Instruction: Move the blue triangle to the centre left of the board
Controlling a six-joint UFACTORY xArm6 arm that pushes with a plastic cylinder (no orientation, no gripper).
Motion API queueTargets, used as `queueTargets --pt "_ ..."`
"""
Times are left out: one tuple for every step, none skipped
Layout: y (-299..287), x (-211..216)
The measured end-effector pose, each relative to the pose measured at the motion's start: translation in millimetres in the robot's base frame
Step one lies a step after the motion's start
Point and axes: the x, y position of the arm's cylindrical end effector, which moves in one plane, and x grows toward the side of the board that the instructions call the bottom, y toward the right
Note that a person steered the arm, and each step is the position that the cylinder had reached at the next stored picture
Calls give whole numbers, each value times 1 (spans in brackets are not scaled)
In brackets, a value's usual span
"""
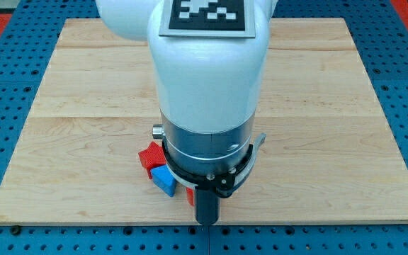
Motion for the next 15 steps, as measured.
queueTargets --pt "0 -8" --pt "0 -13" --pt "-25 1" --pt "-46 1" --pt "-46 -23" --pt "-46 -46" --pt "-46 -65" --pt "-46 -79" --pt "-46 -85" --pt "-46 -91" --pt "-54 -97" --pt "-83 -110" --pt "-110 -131" --pt "-110 -162" --pt "-94 -173"
